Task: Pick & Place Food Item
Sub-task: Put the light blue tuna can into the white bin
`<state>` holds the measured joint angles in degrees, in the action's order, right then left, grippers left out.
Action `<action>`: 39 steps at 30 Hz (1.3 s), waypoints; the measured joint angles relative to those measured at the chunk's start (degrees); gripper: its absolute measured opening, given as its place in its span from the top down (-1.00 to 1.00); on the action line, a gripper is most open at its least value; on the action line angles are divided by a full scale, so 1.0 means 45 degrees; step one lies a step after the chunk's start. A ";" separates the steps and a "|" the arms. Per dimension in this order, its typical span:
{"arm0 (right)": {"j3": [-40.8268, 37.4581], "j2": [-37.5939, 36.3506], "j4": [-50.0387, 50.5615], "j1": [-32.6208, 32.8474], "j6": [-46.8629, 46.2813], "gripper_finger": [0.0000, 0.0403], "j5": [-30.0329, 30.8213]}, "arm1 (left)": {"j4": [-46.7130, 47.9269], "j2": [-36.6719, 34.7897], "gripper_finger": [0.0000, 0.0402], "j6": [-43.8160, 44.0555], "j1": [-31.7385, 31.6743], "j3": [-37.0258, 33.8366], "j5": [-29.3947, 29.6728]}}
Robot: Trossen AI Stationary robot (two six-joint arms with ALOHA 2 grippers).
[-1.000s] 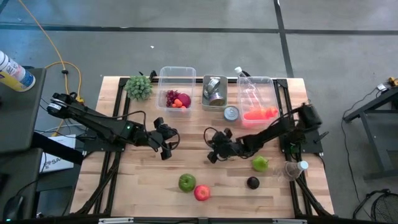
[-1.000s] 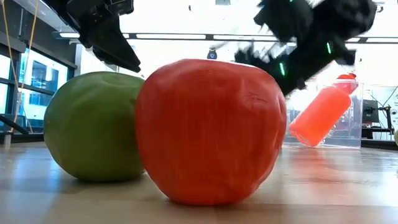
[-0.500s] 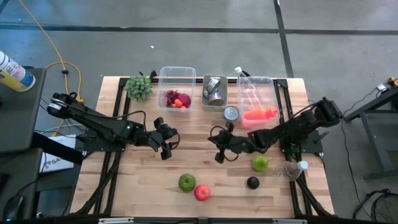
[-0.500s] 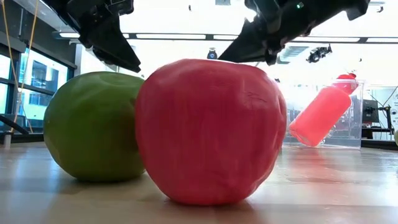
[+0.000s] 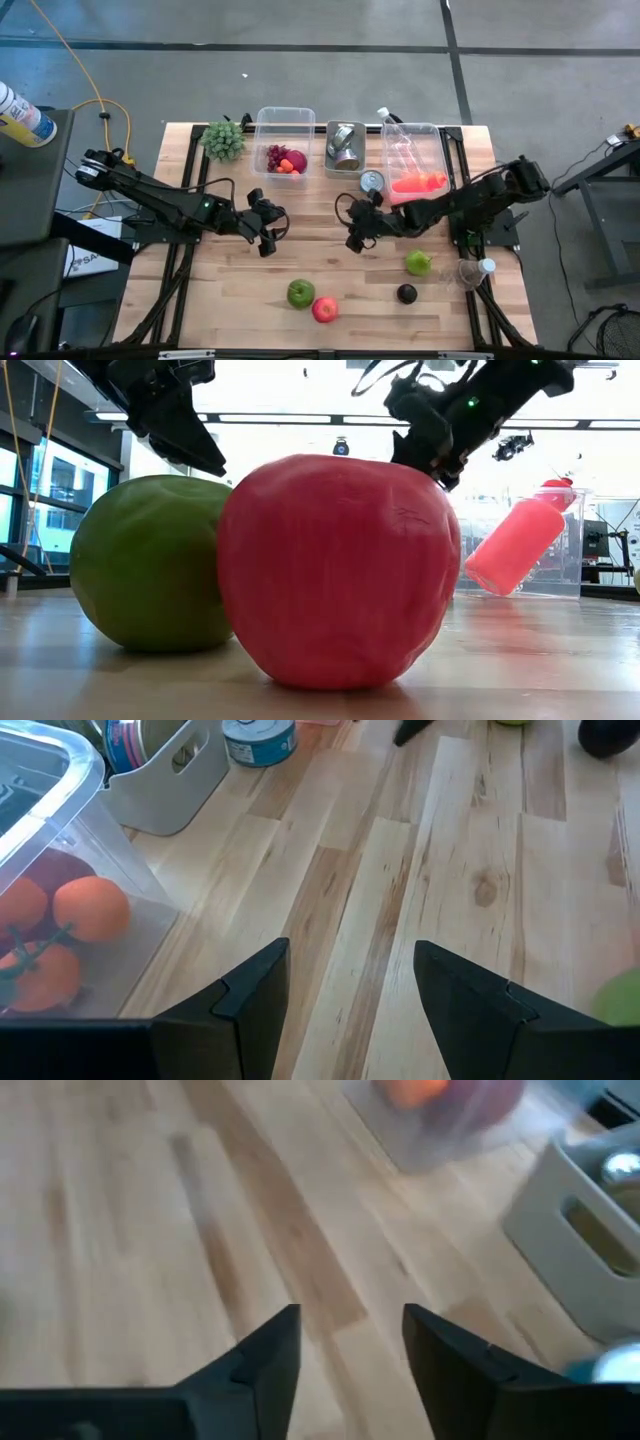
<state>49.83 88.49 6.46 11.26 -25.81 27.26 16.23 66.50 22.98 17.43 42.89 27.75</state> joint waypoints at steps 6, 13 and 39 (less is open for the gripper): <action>0.1523 0.0000 0.3468 -0.0897 -0.0058 0.10 -0.0496 | 0.0000 0.0000 -0.02 0.0000 0.0000 0.0000 -0.0010; 0.3047 0.0000 0.6256 -0.2881 0.0189 0.14 -0.2804 | 0.0000 0.0000 -0.02 0.0000 -0.0108 0.0000 -0.0044; 0.7717 0.5803 1.1567 -0.4879 0.1129 0.15 -0.2716 | 0.0607 0.0000 -0.02 0.0246 -0.0262 0.0000 -0.2662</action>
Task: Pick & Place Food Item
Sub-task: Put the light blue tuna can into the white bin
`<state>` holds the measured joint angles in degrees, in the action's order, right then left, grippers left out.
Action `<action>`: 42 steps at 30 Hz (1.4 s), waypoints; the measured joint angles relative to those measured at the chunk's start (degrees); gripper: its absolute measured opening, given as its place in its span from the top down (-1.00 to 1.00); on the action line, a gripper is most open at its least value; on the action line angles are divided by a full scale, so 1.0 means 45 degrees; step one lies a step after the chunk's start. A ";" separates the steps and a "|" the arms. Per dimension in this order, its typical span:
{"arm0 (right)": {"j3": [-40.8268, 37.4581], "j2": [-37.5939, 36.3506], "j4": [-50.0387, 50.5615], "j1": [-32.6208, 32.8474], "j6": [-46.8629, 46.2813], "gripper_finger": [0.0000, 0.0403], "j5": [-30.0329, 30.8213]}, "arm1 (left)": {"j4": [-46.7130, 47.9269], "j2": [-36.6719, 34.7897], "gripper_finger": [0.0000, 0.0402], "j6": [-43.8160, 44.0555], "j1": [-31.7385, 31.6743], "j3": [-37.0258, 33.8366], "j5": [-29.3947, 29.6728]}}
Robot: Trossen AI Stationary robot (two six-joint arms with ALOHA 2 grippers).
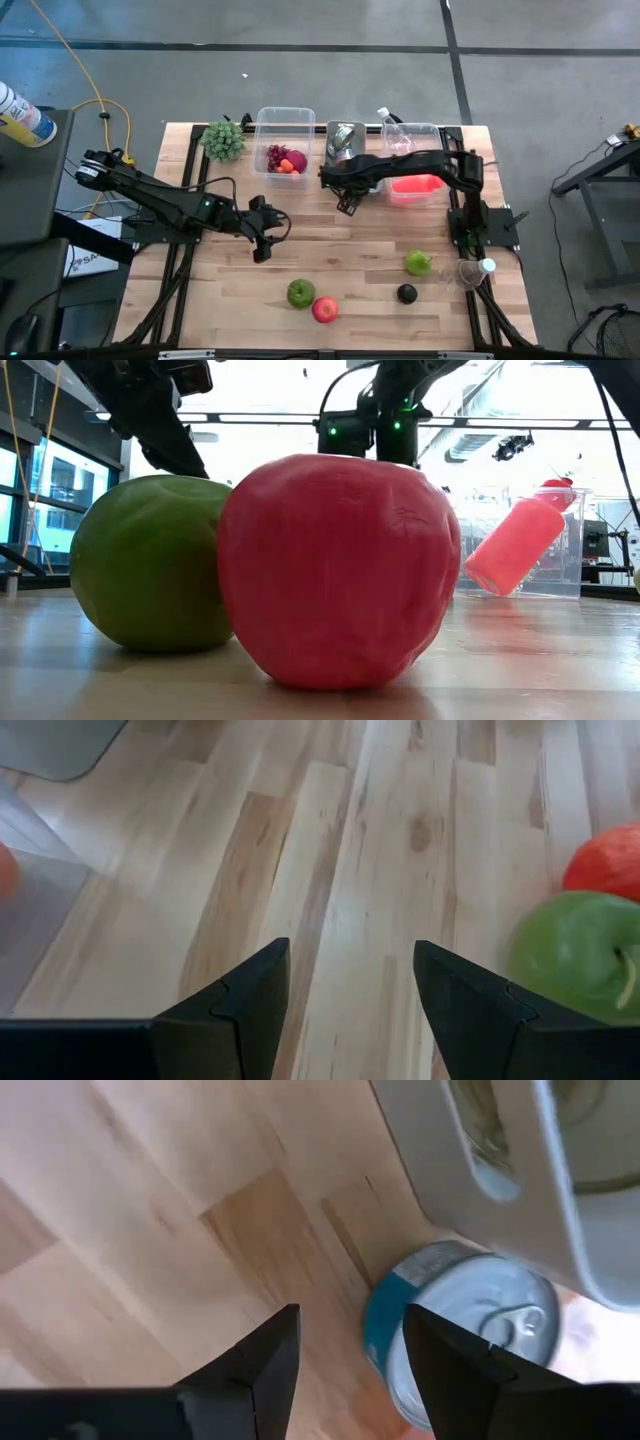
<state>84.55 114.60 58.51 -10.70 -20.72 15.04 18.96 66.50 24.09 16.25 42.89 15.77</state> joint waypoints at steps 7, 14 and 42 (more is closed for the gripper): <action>-0.0010 0.0036 0.0012 -0.0355 -0.1095 0.15 0.0418 | 0.0015 0.0000 -0.02 -0.0153 0.0000 0.0000 0.0000; -0.0005 0.0018 0.0364 -0.0605 -0.0774 0.15 -0.0606 | 0.0019 0.0000 -0.02 -0.0158 0.0000 0.0000 0.0000; -0.0821 -0.0017 -0.0306 -0.1060 -0.0223 0.15 -0.1816 | 0.0099 0.0000 -0.02 -0.0134 0.0000 0.0000 0.0009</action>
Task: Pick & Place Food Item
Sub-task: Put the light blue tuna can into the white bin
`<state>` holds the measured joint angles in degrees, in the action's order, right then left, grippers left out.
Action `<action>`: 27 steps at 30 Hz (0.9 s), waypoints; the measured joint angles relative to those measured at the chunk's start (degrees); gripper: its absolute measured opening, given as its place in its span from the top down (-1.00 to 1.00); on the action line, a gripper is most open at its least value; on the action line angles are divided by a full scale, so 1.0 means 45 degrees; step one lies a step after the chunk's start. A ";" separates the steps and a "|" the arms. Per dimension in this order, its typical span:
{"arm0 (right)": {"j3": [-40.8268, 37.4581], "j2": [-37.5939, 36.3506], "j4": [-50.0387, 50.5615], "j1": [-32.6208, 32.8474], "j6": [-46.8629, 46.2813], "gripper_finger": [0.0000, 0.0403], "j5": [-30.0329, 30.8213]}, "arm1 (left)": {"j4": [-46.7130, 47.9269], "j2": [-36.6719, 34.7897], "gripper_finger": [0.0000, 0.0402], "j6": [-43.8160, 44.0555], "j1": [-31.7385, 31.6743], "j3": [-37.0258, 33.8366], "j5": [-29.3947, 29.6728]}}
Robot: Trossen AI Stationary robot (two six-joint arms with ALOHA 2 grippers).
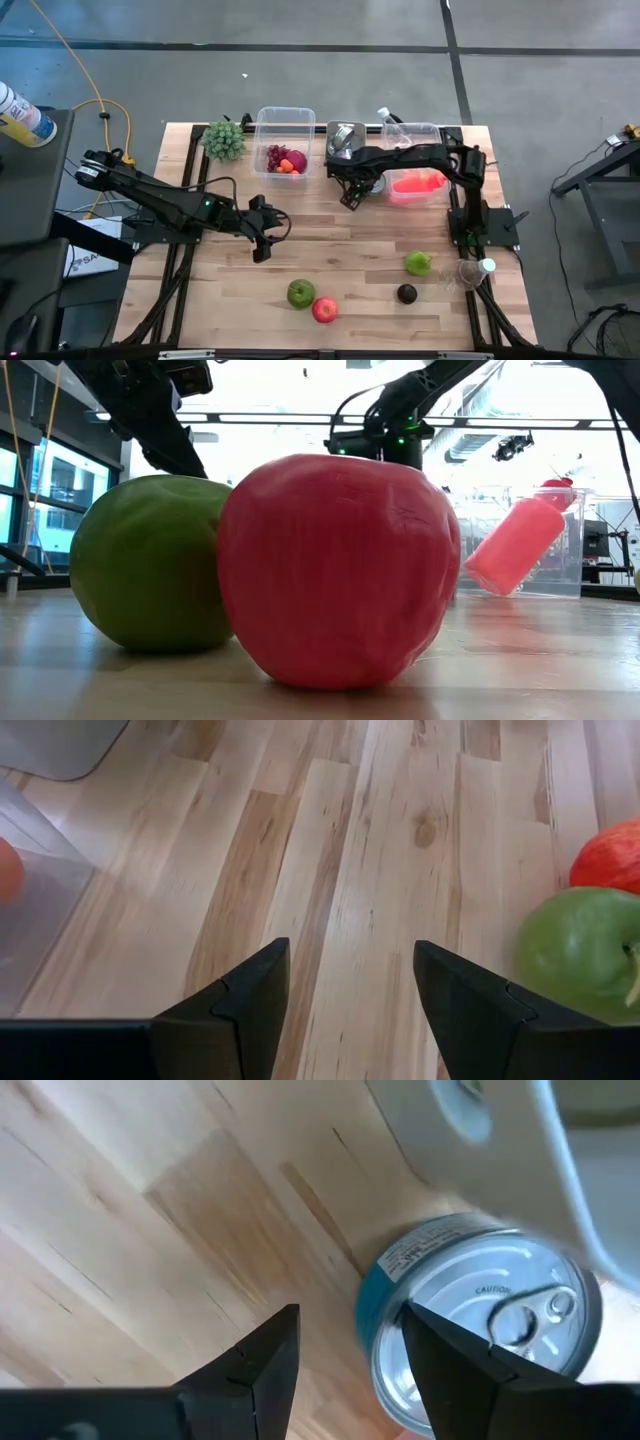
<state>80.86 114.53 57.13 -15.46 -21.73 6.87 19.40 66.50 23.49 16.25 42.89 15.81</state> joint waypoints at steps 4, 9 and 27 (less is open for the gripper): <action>-0.0567 -0.0045 -0.0534 0.0059 -0.0100 0.15 -0.0040 | 0.0074 0.0000 -0.02 0.0034 0.0000 0.0000 -0.0001; -0.0617 -0.0026 -0.0835 0.0405 -0.0312 0.15 -0.0256 | 0.0091 0.0000 -0.02 0.0034 0.0000 0.0000 0.0001; -0.0643 0.0010 -0.3580 0.2766 -0.0774 0.15 -0.1411 | -0.0060 0.0000 -0.02 0.0089 0.0005 0.0000 0.0006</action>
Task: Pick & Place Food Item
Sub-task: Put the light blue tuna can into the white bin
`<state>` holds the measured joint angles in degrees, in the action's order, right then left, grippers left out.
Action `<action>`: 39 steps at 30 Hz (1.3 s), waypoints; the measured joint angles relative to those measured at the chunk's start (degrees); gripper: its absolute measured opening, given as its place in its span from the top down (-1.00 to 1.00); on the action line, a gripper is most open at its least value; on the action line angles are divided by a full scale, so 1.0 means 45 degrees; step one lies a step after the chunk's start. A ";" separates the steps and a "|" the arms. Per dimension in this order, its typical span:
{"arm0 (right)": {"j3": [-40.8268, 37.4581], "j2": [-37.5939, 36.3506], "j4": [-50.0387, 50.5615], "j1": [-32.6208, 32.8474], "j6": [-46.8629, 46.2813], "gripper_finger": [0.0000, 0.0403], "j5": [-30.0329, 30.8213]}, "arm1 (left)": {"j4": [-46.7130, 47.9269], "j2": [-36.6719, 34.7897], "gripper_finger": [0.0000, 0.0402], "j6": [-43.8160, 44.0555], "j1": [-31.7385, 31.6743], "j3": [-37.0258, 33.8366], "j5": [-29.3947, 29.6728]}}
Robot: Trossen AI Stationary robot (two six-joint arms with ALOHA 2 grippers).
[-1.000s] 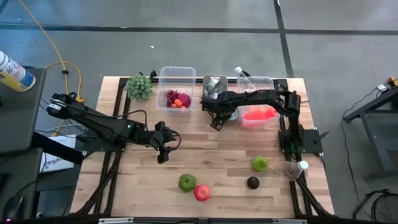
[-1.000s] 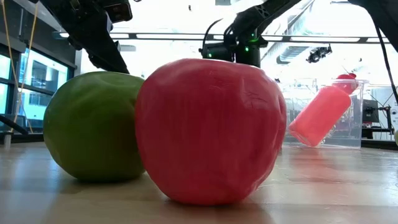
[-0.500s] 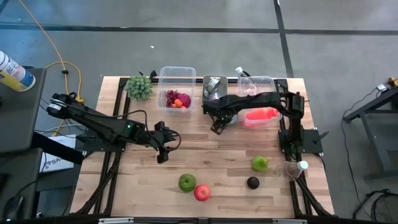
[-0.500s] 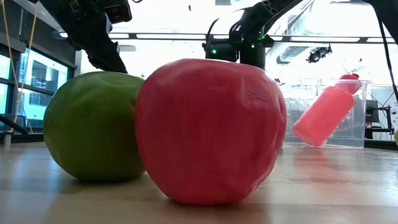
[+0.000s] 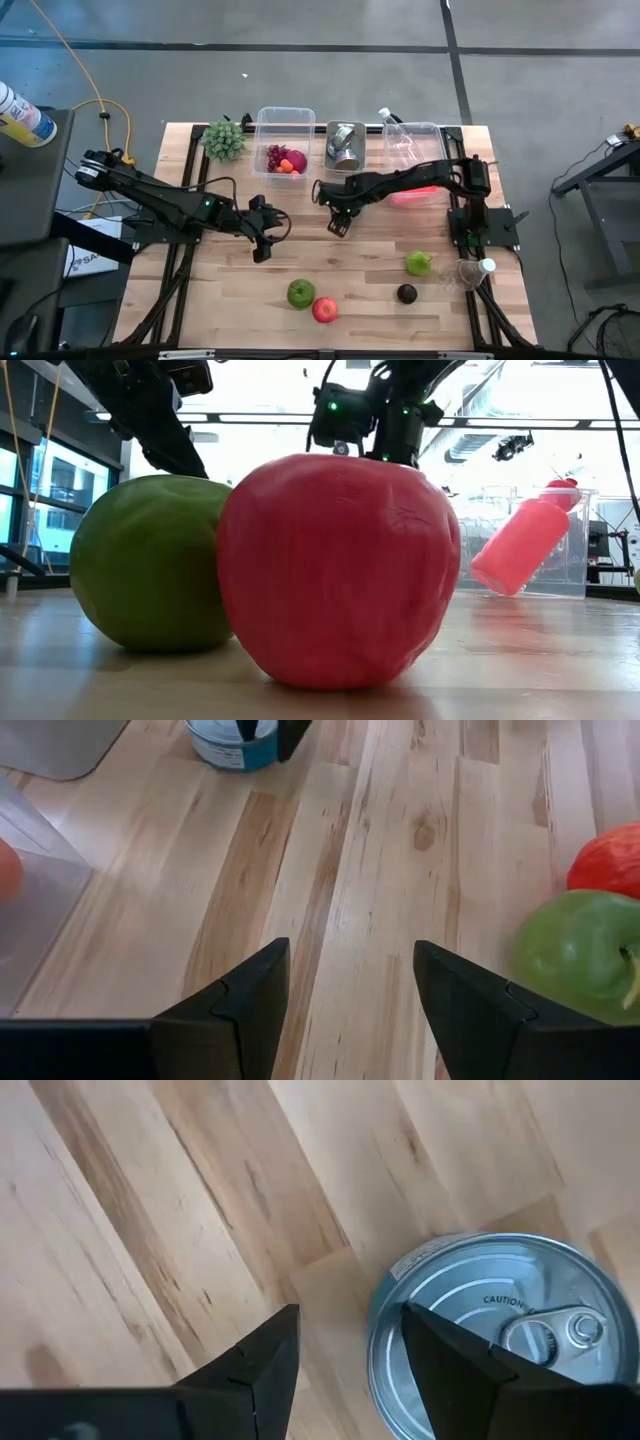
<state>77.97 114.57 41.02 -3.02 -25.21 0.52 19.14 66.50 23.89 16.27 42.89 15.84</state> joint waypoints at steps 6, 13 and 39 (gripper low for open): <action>-0.0023 0.0023 0.0048 0.0876 0.0708 0.15 0.1537 | 0.0005 0.0000 -0.02 0.0100 0.0000 0.0000 0.0000; -0.0018 0.0028 0.0385 0.1608 0.1078 0.32 0.2123 | 0.0015 0.0000 -0.02 0.0333 0.0000 0.0000 0.0000; -0.0042 -0.0567 0.1128 0.3117 0.1670 0.99 0.4566 | 0.0024 0.0000 -0.02 0.0588 0.0792 -0.0005 0.0005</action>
<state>77.78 112.02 46.10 11.01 -17.70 21.07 19.25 66.50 26.54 19.84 42.87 15.86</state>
